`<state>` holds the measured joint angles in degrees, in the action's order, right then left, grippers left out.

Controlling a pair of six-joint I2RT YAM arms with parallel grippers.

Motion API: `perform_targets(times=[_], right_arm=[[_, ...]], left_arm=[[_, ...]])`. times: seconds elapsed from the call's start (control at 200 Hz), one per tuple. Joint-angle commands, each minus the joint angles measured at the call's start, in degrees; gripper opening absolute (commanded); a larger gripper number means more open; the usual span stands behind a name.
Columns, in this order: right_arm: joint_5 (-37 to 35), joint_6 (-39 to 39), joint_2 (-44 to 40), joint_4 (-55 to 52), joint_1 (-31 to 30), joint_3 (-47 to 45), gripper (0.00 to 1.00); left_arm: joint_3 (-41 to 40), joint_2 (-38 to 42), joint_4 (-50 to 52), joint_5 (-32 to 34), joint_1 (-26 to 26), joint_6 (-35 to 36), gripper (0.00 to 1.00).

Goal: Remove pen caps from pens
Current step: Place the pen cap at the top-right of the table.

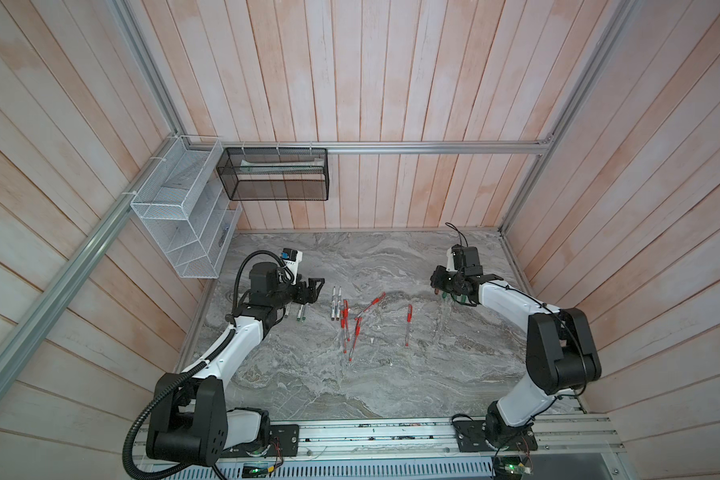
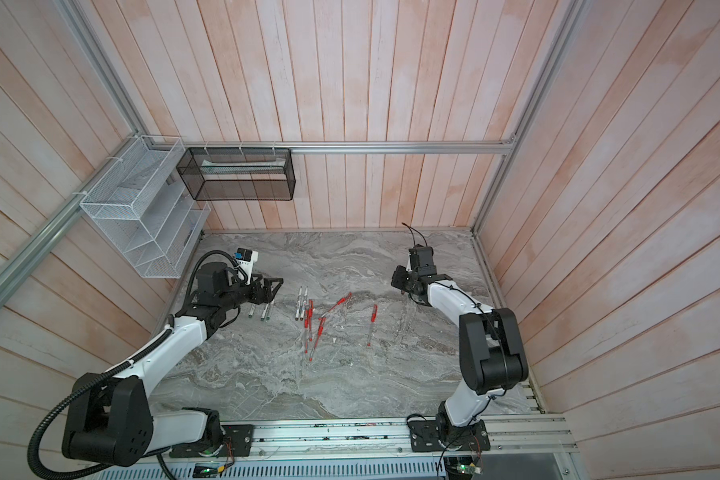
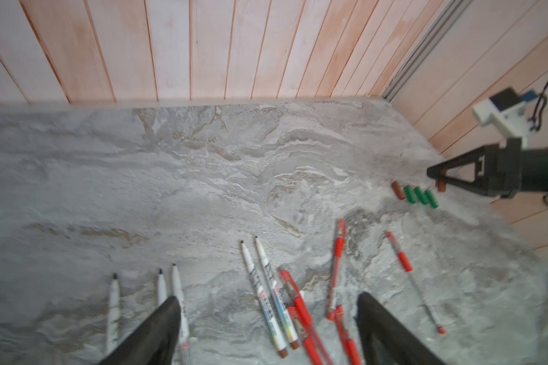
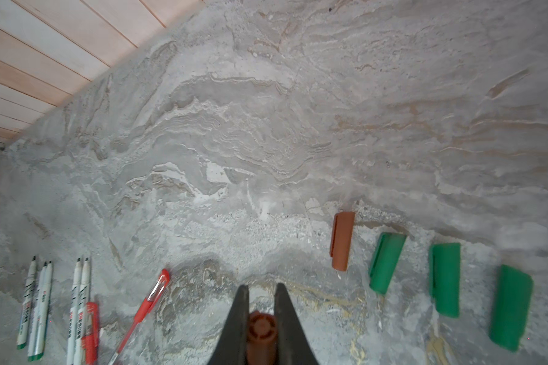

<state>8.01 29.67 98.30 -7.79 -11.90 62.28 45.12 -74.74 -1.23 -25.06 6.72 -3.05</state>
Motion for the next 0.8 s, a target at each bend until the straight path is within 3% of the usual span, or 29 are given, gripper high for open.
perform_targets(times=[0.0, 0.175, 0.355, 0.485, 0.645, 0.795], right_arm=[[-0.5, -1.3, 4.4, -2.7, 0.6, 3.3, 0.00], [0.2, -0.2, 10.7, -3.1, 1.1, 5.9, 0.00], [-1.3, -0.8, 13.9, -3.6, 1.3, 8.0, 0.00], [-1.1, -1.3, 15.3, -4.3, 1.3, 9.5, 0.01], [-2.8, -2.0, 15.8, -5.2, 1.3, 10.1, 0.14], [-3.1, -3.0, 15.3, -5.9, 1.3, 11.3, 0.22]], left_arm=[[2.0, 1.8, 1.7, 2.8, -0.6, 5.9, 1.00], [7.2, 2.2, 3.0, 11.0, -0.6, 3.5, 1.00], [9.6, 1.4, 5.5, 8.2, -1.1, 1.9, 1.00], [8.2, 1.0, 5.8, 0.2, -3.9, 0.5, 1.00], [8.4, 0.8, 7.0, 0.9, -4.9, 1.1, 1.00], [7.8, 1.3, 6.4, -2.7, -5.3, 2.4, 1.00]])
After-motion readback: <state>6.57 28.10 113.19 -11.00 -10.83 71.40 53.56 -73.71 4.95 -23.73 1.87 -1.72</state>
